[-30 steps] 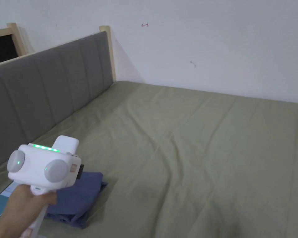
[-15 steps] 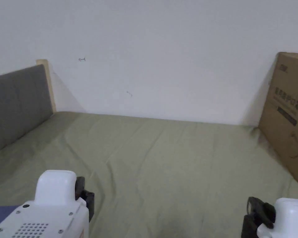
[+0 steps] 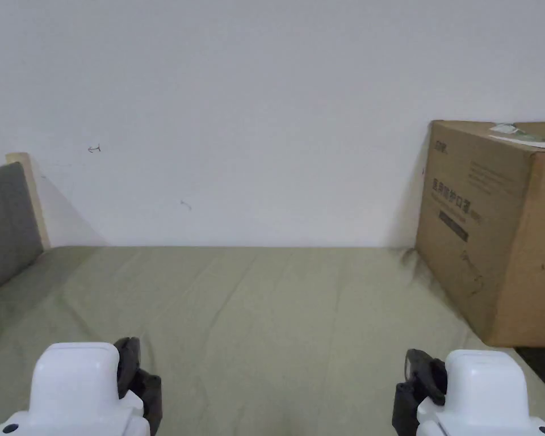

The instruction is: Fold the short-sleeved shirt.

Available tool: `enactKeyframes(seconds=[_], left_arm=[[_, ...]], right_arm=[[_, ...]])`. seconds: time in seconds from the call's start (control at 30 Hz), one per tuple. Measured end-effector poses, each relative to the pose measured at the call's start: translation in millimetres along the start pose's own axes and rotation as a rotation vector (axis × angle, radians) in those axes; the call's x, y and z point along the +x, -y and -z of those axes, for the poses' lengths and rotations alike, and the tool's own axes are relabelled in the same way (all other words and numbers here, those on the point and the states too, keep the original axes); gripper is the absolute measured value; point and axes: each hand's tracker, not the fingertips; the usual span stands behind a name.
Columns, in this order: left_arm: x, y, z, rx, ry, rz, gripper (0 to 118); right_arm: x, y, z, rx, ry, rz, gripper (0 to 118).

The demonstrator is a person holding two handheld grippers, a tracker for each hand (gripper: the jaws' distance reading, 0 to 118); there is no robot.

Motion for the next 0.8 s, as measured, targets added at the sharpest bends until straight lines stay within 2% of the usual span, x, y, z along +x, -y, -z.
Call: enactKeyframes(seconds=[0.03,0.1,0.13,0.17,0.2,0.23,0.27,0.3,0.4,0.53,0.6,0.67,0.8], left_arm=[[0,-3,-1,0.012,-0.012,0.017,17],[2,-5,-4,0.032,-0.001,0.049,76],[2,-7,-4,0.034,0.010,0.048,102],[0,-9,-3,0.032,0.025,0.039,116],[0,-9,-5,0.040,0.034,0.026,116],[1,-11,-9,0.060,0.038,0.014,116],[1,-13,-10,0.059,0.042,0.007,116],[-1,-16,-10,0.053,0.048,0.008,116],[2,-24,-13,0.043,0.080,0.010,116],[11,-33,-14,0.060,0.040,0.020,116],[11,-33,-14,0.065,0.086,0.047,116],[12,-29,-13,0.043,0.150,0.007,116],[13,-21,-9,0.020,0.131,-0.014,116]], right_arm=[[0,-1,0,0.003,0.000,0.004,3],[-2,-2,-1,0.012,0.006,-0.003,24],[-1,-3,-3,0.022,0.008,-0.005,39],[0,-3,-5,0.043,-0.004,-0.003,67],[0,-6,-6,0.053,-0.012,0.001,90],[0,-8,-7,0.052,-0.006,0.000,105],[0,-9,-7,0.058,-0.002,0.002,115],[0,-11,-9,0.072,0.008,0.007,118],[2,-19,-18,0.139,-0.012,0.034,118],[-1,-31,-19,0.158,0.020,-0.003,118],[1,-34,-18,0.161,0.019,-0.002,118],[3,-34,-17,0.165,0.015,0.015,118],[5,-32,-14,0.146,0.027,0.019,118]])
